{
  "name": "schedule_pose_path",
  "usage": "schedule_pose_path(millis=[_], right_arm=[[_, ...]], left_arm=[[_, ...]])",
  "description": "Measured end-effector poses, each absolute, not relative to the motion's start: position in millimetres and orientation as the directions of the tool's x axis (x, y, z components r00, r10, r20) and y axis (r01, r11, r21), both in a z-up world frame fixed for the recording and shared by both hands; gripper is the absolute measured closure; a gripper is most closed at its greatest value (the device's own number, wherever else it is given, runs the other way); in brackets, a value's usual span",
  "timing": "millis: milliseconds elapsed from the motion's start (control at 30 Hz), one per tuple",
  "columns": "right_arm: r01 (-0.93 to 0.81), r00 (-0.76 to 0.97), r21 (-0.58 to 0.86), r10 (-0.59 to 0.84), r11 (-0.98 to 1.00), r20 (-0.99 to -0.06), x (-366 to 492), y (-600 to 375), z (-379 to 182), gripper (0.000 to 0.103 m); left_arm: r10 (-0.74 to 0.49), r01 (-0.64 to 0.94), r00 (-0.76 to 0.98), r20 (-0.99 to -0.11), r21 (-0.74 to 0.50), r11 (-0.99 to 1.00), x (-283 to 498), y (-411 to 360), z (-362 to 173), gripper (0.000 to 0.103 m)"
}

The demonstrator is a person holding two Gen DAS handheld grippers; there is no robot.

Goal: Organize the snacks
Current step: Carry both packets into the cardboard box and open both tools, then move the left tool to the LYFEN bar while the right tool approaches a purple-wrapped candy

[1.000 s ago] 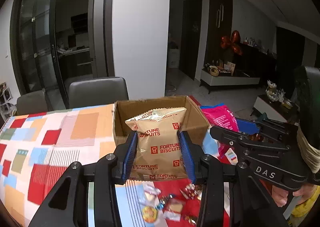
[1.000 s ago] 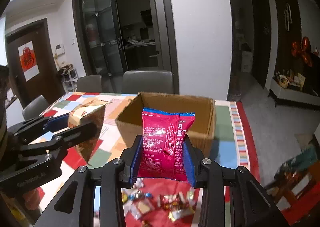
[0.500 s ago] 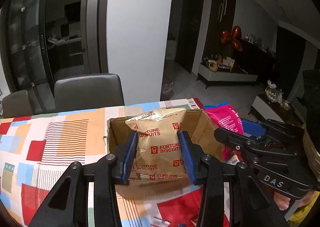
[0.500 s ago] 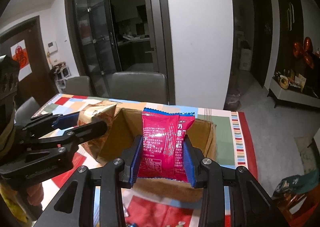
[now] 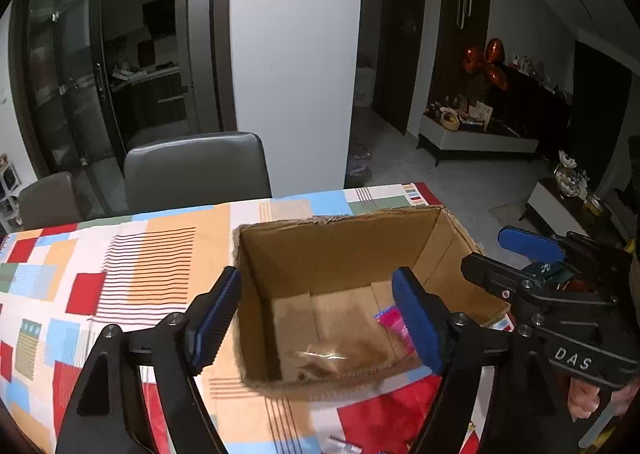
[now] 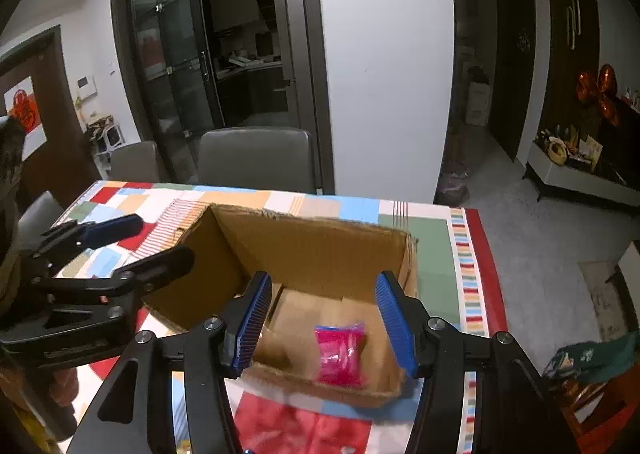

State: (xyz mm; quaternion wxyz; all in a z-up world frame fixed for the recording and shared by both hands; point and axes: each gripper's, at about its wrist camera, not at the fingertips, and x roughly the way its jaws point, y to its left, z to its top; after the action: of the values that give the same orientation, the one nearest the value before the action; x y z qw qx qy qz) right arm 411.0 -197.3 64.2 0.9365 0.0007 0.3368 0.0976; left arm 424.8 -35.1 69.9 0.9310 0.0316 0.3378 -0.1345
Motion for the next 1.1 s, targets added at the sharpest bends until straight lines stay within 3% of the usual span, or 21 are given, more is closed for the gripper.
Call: schedule_pose_path(millis=[200,533,1100], right_arm=[[-0.21,0.766,0.066,0.206,0.975,-0.609,374.2,-191.0,67.5,0.045],[-0.278,0.781,0.058,0.26,0.959,-0.568,302.4,-169.9,68.6,0.045],[-0.346,0.749,0.039,0.302,0.937,-0.59,212.7,-147.6,31.9,0.045]], left_arm=[[-0.191,0.246,0.792,-0.58,0.018,0.969,373.7,-21.7,80.3,0.018],[-0.182,0.234,0.831,-0.526,0.033,0.972,295.8,-0.4,87.2,0.018],[-0.152,0.229,0.811,-0.565,0.068,0.971,193.7,19.4,42.2,0.018]])
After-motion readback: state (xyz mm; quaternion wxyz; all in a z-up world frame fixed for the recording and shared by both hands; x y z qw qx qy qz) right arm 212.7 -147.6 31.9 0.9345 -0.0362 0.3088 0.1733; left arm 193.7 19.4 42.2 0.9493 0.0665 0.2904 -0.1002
